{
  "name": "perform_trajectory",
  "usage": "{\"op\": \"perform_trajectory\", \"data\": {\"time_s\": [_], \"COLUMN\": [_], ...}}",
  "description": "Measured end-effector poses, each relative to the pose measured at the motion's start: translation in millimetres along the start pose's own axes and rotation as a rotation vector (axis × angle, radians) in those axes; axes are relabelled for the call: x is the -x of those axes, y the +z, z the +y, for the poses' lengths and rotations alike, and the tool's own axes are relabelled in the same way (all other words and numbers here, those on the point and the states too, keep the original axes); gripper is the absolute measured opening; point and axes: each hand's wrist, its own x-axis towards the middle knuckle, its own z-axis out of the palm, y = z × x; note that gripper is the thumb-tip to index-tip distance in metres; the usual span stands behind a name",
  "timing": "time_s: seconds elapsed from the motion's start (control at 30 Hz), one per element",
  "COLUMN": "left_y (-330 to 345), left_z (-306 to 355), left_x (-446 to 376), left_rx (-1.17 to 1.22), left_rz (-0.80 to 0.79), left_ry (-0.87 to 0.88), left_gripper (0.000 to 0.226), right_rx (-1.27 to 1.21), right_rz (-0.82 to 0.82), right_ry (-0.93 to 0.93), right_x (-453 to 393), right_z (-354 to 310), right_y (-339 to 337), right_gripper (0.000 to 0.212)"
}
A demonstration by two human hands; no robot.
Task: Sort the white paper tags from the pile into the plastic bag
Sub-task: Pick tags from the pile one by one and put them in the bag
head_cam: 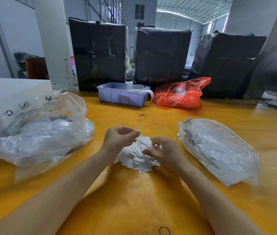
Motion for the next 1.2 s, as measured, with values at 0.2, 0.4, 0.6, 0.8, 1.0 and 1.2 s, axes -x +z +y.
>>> {"op": "perform_trajectory", "data": {"time_s": [0.2,0.4,0.6,0.8,1.0,1.2], "left_y": [-7,-6,-2,0,5,5], "left_z": [-2,-4,-2,0,2,1], "left_x": [-4,-5,0,2,5,4], "left_rx": [0.117,0.136,0.169,0.239,0.275,0.257], "left_rz": [0.069,0.034,0.024,-0.011,-0.063,-0.007], "left_ry": [-0.022,-0.035,-0.035,-0.062,-0.086,-0.072], "left_gripper": [0.023,0.030,0.019,0.007,0.006,0.007], "right_rx": [-0.076,-0.092,-0.003,-0.136,-0.255,0.171], "right_rz": [0.091,0.126,0.425,0.585,0.531,0.425], "right_ry": [-0.045,-0.064,-0.215,-0.241,-0.179,-0.355], "right_x": [2,4,4,3,1,2], "right_z": [-2,-1,0,-1,4,9], "right_y": [3,4,2,-4,-3,0], "right_gripper": [0.008,0.012,0.007,0.012,0.012,0.014]}}
